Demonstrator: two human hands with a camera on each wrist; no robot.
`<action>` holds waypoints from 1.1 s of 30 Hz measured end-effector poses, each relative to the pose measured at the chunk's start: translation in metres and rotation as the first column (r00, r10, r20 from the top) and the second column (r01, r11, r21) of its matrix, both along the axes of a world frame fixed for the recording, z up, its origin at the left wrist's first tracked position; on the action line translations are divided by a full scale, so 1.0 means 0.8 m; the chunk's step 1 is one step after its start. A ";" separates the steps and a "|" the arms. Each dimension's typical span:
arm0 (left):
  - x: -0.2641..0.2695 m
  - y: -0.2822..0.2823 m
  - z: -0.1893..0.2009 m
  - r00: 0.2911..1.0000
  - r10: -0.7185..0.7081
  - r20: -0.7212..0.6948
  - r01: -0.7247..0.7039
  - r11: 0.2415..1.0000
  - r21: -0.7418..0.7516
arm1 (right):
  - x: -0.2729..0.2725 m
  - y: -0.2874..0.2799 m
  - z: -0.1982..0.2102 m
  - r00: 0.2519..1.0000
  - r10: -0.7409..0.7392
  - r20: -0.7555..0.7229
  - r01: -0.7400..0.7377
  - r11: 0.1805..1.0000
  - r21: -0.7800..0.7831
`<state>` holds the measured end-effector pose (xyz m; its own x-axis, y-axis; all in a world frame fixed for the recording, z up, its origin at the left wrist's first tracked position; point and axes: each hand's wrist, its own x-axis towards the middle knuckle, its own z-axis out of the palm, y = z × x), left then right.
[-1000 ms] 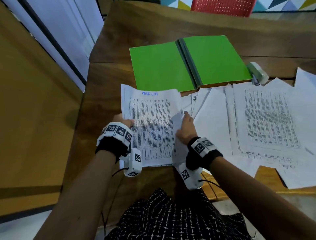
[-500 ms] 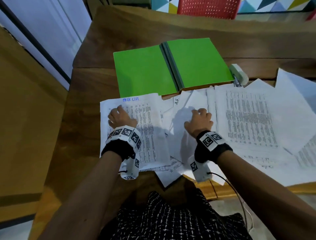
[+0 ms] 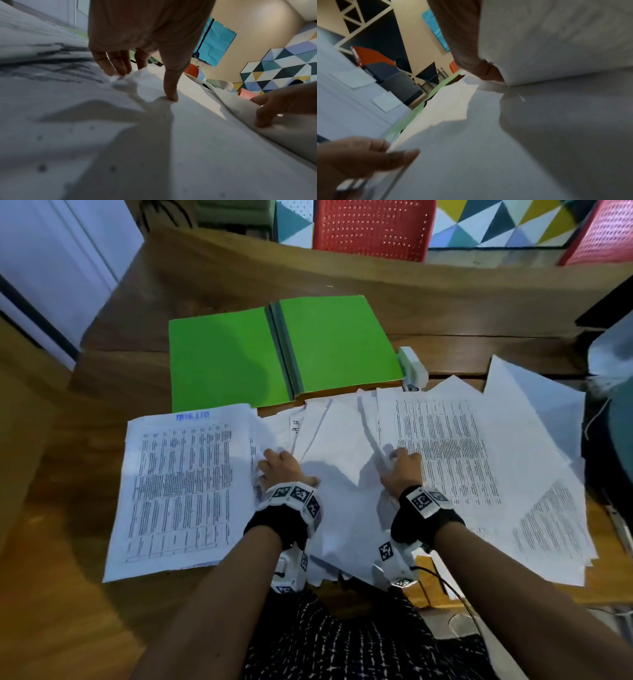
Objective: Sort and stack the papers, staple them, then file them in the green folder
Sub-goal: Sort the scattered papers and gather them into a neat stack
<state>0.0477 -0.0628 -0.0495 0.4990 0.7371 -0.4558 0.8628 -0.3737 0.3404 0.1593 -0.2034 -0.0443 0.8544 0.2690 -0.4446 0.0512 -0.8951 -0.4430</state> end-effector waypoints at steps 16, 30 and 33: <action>0.028 0.059 0.167 0.676 0.036 0.736 -0.356 0.891 0.283 | -0.036 -0.003 0.001 0.946 0.281 -0.165 -0.221 0.926 0.306; 0.041 -0.054 0.010 0.558 -0.726 0.403 0.717 0.666 0.205 | 0.091 -0.076 0.039 0.739 -0.196 -0.645 0.615 0.586 0.527; 0.036 -0.058 0.001 0.555 -0.801 0.223 0.805 0.585 0.098 | 0.083 -0.078 0.042 0.778 -0.172 -0.604 0.530 0.696 0.485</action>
<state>0.0762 -0.1092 -0.0487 0.9655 -0.0255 -0.2591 0.1075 -0.8674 0.4858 0.2259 -0.2658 -0.0107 0.6575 0.3505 -0.6670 -0.5838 -0.3226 -0.7450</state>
